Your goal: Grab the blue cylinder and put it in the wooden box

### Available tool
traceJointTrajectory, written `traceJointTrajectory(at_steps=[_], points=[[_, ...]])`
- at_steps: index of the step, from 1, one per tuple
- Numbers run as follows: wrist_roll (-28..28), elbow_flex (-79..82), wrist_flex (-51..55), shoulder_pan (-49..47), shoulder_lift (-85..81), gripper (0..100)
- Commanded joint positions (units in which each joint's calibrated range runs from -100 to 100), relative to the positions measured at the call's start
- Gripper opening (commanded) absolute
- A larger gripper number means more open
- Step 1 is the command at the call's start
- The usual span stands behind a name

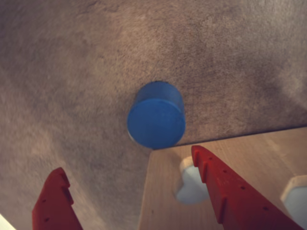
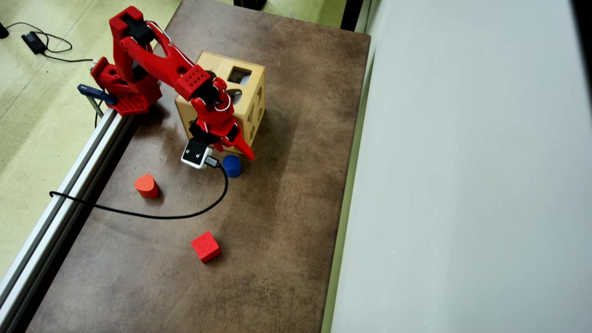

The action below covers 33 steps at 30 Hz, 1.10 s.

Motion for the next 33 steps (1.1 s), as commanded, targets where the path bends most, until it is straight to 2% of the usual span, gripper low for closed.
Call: traceJointTrajectory(at_steps=[1, 13, 33], points=[[-1.66, -5.71, 1.84, 0.08, 1.69, 40], [-1.86, -13.04, 7.71, 0.01, 9.42, 40], [-1.86, -12.95, 7.07, 0.01, 16.21, 40]])
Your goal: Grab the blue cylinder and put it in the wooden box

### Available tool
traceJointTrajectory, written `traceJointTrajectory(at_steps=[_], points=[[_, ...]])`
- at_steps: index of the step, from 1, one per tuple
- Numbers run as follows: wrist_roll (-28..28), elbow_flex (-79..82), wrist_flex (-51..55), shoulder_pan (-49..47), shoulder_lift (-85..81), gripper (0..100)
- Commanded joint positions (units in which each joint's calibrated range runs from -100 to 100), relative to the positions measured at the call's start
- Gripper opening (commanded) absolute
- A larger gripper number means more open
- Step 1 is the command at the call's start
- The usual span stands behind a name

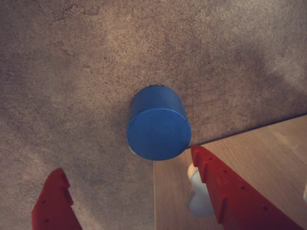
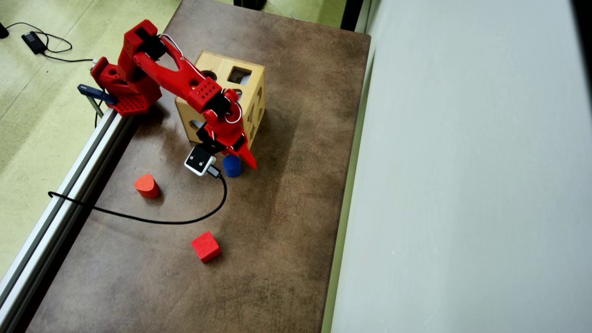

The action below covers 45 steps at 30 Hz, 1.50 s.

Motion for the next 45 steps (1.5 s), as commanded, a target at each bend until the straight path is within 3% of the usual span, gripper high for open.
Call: traceJointTrajectory(at_steps=[1, 20, 45], points=[[-0.10, 0.86, -0.44, -0.07, 1.55, 39], [0.05, 1.84, 3.99, 0.01, 3.76, 39], [-0.05, 0.68, -1.08, -0.07, 9.79, 39]])
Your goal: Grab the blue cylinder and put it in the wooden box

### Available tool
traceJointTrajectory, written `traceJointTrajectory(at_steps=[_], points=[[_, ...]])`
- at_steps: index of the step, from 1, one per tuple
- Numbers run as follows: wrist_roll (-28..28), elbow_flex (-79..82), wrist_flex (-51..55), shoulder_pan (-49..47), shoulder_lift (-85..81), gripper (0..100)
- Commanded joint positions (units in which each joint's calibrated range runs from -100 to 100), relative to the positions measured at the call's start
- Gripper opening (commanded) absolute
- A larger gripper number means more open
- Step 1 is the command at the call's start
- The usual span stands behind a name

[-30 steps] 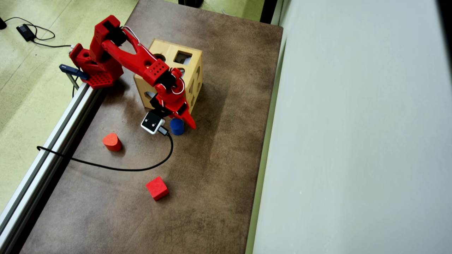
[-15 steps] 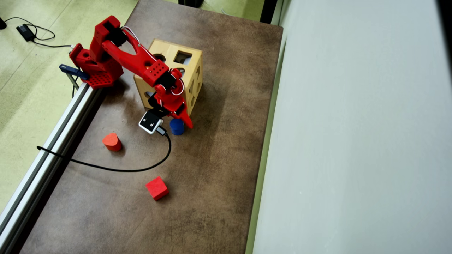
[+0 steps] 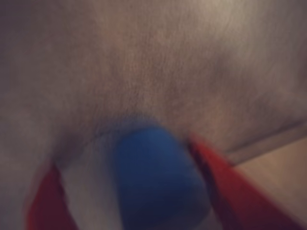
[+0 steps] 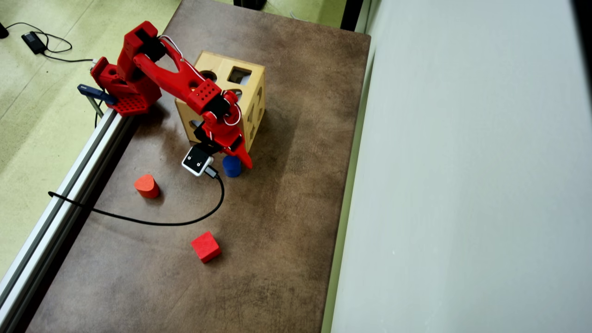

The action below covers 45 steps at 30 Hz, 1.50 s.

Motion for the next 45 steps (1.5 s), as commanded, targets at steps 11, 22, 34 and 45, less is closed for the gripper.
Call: traceJointTrajectory(at_steps=[11, 22, 34, 45], points=[[-0.10, -0.22, -1.00, -0.80, 2.16, 39], [0.00, -0.22, -1.00, -1.09, 2.08, 33], [0.24, -0.22, -1.00, -1.09, 1.91, 3], [0.34, 0.76, -0.03, -0.57, -5.14, 3]])
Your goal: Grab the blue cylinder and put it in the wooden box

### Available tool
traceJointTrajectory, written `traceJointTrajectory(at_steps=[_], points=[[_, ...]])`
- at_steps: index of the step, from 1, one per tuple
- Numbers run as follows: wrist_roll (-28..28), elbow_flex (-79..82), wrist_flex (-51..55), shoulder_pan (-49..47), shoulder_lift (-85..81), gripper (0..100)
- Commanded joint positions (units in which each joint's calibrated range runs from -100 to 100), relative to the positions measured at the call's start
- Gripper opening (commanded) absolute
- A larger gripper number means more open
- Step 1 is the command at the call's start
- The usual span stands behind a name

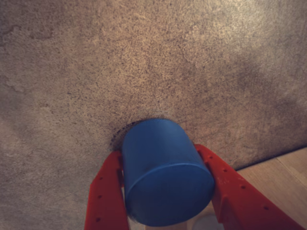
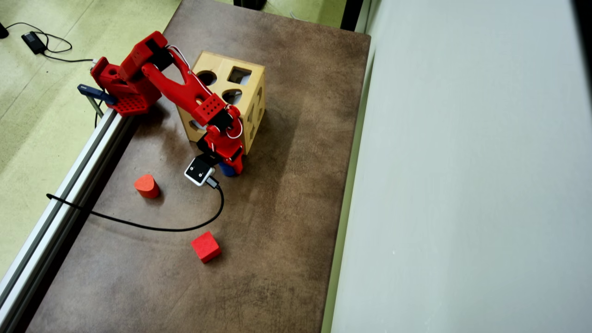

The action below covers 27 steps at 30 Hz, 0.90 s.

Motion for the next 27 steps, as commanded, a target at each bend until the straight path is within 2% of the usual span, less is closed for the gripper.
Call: traceJointTrajectory(at_steps=[1, 8, 18, 27], points=[[0.44, 1.21, 1.34, -0.50, -5.91, 3], [0.44, 1.30, 2.38, -0.43, -18.56, 3], [0.49, 1.21, 15.41, -0.43, -35.97, 3], [0.49, 1.21, 22.49, -1.24, -51.34, 3]])
